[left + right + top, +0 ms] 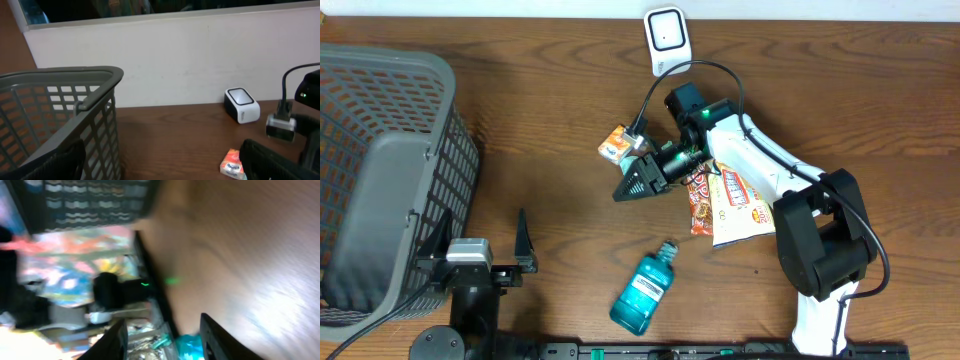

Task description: Scan the item barcode

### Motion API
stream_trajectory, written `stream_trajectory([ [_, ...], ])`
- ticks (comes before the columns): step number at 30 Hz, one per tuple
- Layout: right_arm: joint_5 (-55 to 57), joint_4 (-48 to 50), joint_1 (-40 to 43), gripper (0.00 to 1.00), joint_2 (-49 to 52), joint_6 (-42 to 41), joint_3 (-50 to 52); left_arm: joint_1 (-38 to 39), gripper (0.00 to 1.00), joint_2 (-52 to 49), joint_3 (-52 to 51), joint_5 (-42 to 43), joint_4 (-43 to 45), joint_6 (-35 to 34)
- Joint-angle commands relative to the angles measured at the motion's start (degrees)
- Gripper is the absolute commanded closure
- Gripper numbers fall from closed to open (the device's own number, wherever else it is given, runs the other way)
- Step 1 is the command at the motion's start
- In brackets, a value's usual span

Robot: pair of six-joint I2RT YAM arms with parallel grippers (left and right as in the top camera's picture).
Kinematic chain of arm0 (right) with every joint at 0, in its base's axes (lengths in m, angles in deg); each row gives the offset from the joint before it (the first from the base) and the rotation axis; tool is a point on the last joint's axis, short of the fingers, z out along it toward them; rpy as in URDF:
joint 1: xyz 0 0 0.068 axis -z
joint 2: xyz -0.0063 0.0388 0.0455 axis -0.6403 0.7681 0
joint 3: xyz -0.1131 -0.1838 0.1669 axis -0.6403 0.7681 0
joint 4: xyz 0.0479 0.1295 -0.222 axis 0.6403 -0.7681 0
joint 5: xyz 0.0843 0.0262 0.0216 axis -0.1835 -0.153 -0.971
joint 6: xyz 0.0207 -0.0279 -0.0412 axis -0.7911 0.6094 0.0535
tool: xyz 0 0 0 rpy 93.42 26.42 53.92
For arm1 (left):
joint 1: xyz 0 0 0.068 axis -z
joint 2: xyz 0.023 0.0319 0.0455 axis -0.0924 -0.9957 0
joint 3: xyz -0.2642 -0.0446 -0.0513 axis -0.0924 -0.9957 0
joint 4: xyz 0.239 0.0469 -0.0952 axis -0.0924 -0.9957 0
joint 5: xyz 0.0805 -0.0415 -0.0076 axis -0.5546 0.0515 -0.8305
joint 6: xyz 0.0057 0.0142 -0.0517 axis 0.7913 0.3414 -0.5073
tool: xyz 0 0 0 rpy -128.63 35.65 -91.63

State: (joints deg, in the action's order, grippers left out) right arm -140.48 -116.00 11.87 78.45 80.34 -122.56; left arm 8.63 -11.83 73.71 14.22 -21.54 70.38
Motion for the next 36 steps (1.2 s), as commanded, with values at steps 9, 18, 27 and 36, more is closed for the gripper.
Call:
stream_trajectory([
  [9,21.55,-12.39,-0.66,0.50,-3.39,-0.17,-0.94,-0.11,0.02,0.35,0.22,0.55,-0.22,-0.48],
  [18,46.18,-18.36,-5.86,0.32,-13.84,-26.05,-0.94,-0.11,0.02,0.35,0.20,0.55,-0.26,-0.48],
  [27,61.16,-20.50,-20.74,0.01,-18.64,-66.64,-0.74,0.20,0.02,0.37,0.20,0.55,-0.24,-0.48],
  [36,67.78,-18.91,-30.91,0.01,-13.40,-80.39,2.32,2.56,0.02,0.37,0.20,0.55,-0.22,-0.46],
])
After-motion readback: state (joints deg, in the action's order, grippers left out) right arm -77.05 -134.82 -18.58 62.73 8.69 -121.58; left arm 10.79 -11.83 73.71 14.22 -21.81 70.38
